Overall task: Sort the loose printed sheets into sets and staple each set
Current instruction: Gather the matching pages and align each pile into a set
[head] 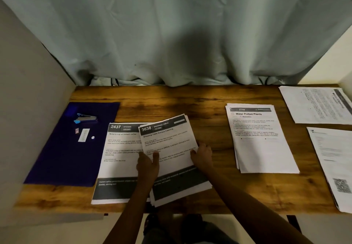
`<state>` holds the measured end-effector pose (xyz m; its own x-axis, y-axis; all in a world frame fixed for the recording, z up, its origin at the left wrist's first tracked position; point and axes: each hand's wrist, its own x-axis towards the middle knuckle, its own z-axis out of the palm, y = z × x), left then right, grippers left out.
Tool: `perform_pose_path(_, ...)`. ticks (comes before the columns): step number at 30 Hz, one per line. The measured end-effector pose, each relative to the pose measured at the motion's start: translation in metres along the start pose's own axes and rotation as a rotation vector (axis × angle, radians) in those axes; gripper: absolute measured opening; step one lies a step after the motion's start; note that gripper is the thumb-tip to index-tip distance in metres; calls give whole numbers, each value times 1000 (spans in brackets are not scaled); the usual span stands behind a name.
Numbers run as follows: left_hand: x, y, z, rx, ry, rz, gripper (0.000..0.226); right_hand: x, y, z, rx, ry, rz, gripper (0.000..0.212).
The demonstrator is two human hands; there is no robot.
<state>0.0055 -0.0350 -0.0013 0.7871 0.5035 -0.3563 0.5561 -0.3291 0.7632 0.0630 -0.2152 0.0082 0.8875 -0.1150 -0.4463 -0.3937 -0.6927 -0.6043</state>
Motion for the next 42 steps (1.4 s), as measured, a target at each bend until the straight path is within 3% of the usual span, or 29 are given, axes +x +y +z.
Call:
perform_pose_path(4, 3, 9, -4, -54, 52, -74, 44, 5, 4, -5, 122, -50, 103, 39)
perform_pose_path(9, 7, 23, -3, -48, -36, -63, 23, -2, -1, -15, 142, -155, 95, 24)
perform_pose_path(12, 10, 47, -4, -29, -54, 94, 14, -4, -6, -33, 278, -124, 71, 22)
perform_pose_path(15, 12, 94, -12, 8, 21, 287, 19, -1, -18, -55, 518, 42, -32, 23)
perform_pose_path(22, -2, 141, -19, -209, 53, 582, 29, -4, -42, -85, 828, 219, -197, 25)
perform_pose_path(26, -8, 121, -9, -305, 44, 604, 22, -14, -25, -79, 789, 231, -254, 28)
perform_pose_path(30, -10, 111, -4, -371, 50, 630, 32, -15, -11, -75, 714, 215, -307, 36)
perform_pose_path(34, -7, 112, -2, -344, 48, 634, 27, -14, -12, -76, 617, 218, -329, 27)
perform_pose_path(37, -3, 117, 1, -284, 58, 605, 18, -13, -17, -79, 540, 259, -335, 22)
perform_pose_path(42, 2, 140, 8, -25, -23, 498, 25, -10, -23, -84, 407, 331, -253, 17)
